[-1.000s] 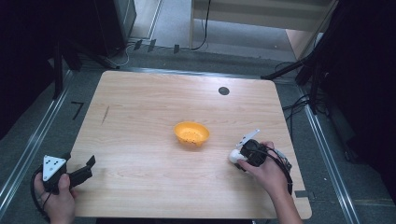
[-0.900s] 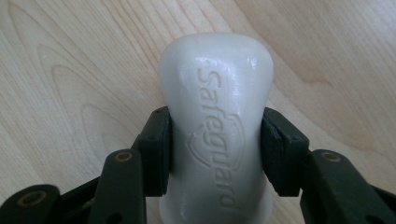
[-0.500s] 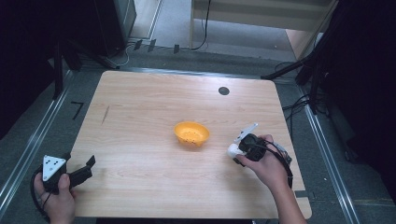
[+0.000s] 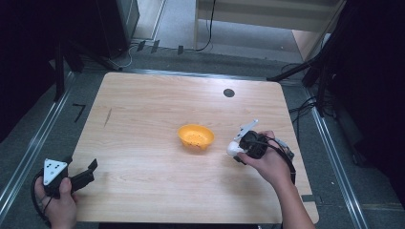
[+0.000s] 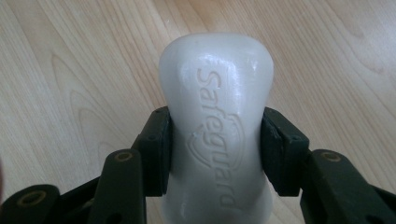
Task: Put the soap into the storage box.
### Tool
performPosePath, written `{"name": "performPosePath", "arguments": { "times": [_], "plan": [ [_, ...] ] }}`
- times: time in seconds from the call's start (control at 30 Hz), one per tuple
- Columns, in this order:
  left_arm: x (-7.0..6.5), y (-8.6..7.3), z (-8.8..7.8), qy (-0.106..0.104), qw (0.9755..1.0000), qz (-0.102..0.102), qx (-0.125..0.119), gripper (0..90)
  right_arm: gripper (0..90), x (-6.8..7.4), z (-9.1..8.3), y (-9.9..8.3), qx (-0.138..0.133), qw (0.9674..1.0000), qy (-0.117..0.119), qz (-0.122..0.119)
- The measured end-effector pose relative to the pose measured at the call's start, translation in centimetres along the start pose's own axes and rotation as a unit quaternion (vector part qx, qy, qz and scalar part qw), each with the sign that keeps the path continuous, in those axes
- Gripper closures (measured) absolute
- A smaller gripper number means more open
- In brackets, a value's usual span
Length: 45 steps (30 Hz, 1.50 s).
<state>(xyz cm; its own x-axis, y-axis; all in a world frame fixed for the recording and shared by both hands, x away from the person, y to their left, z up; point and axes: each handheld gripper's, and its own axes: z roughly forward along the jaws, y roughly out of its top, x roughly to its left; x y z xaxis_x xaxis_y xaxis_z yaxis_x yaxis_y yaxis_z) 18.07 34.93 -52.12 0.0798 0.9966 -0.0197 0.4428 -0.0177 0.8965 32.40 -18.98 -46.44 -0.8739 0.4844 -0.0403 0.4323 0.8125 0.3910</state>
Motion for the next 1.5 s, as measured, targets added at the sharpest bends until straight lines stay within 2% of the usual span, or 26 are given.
{"name": "performPosePath", "arguments": {
  "times": [0.57,0.73,1.5],
  "plan": [
    [0.0,0.0,0.0,-0.001,1.0000,0.000,0.000,13.4,51.6,-0.3,0.0,2.8,-0.002,0.9995,0.014,-0.030],
    [0.0,0.0,0.0,0.000,1.0000,-0.001,0.000,13.4,51.5,-0.2,-0.1,3.5,0.005,0.9993,0.012,-0.036],
    [0.0,0.0,0.0,0.000,1.0000,-0.001,-0.001,13.4,51.5,-0.4,-0.4,7.0,-0.006,0.9967,0.017,-0.079]
  ]
}}
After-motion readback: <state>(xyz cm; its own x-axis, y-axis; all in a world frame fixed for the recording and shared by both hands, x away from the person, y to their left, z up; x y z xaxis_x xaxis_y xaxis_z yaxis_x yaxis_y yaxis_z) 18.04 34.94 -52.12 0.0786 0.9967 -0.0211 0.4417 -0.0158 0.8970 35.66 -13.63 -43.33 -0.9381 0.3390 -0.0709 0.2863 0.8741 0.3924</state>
